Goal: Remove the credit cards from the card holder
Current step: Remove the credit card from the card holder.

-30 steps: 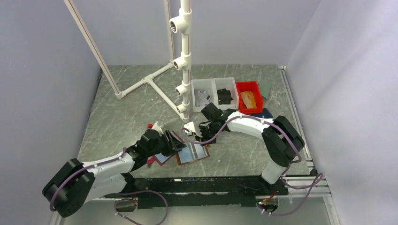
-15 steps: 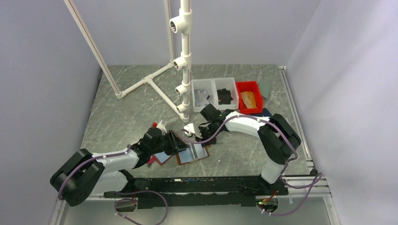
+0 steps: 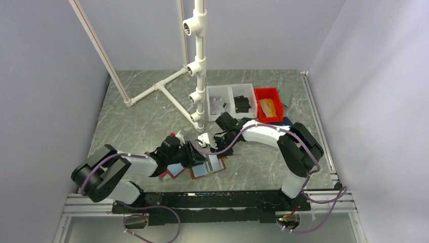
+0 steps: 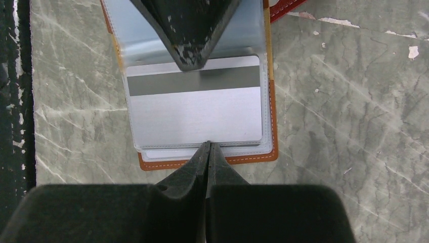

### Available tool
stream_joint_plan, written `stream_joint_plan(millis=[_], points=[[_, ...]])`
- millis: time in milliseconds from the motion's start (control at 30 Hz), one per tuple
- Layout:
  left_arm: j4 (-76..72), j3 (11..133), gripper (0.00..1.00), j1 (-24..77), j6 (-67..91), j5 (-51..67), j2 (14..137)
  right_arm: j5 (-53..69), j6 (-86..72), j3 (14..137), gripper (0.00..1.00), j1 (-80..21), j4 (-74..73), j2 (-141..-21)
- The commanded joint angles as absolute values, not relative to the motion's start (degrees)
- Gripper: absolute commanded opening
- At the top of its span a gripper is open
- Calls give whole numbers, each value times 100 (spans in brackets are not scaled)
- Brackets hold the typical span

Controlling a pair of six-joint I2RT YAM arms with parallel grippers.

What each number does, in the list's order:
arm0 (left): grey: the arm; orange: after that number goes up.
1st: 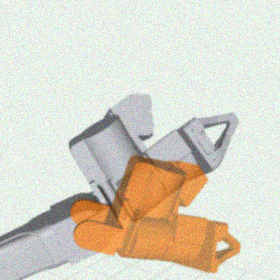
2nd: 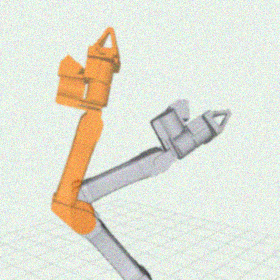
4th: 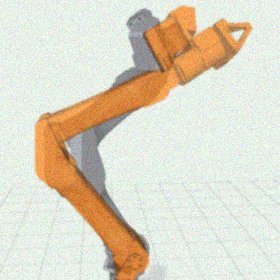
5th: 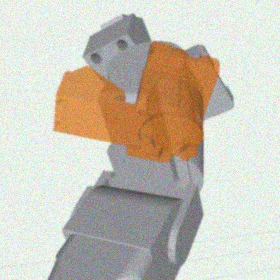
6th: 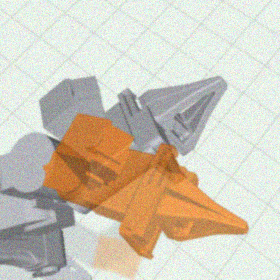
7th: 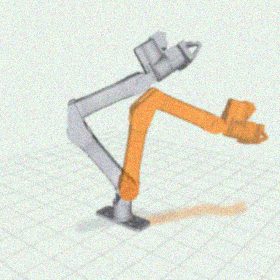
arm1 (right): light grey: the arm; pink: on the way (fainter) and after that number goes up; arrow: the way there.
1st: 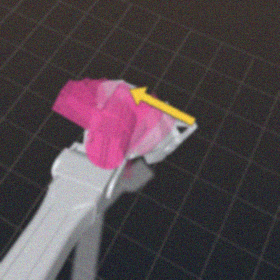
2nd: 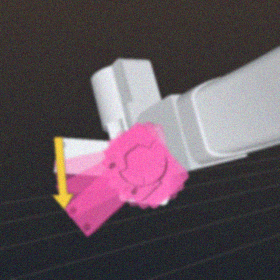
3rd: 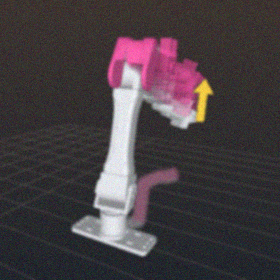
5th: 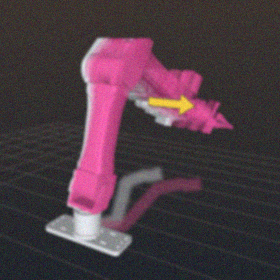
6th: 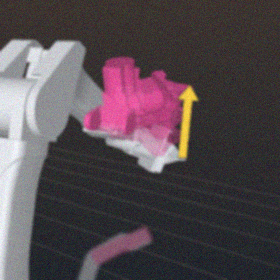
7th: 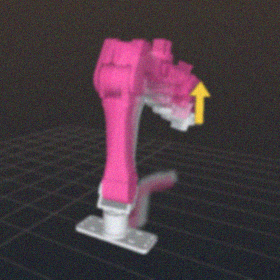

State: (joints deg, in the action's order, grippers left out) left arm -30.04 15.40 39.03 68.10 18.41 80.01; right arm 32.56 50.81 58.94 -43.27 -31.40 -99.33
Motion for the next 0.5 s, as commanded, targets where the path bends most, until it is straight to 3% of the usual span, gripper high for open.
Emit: stream_joint_plan(millis=[0, 300, 467], points=[[-3381, 1733, 40, 3884, 6751, 2076, 8520, 3200, 5071, 6029, 0, -4404, -3167, -10071], [-3809, 1597, 37, 3885, 7038, 2092, 8919, 3543, 4887, 6188, 0, -4806, -3241, -10237], [-3564, 1566, 21, 3883, 6973, 1917, 8583, 3473, 4746, 6249, 0, -4843, -3199, -10304]])
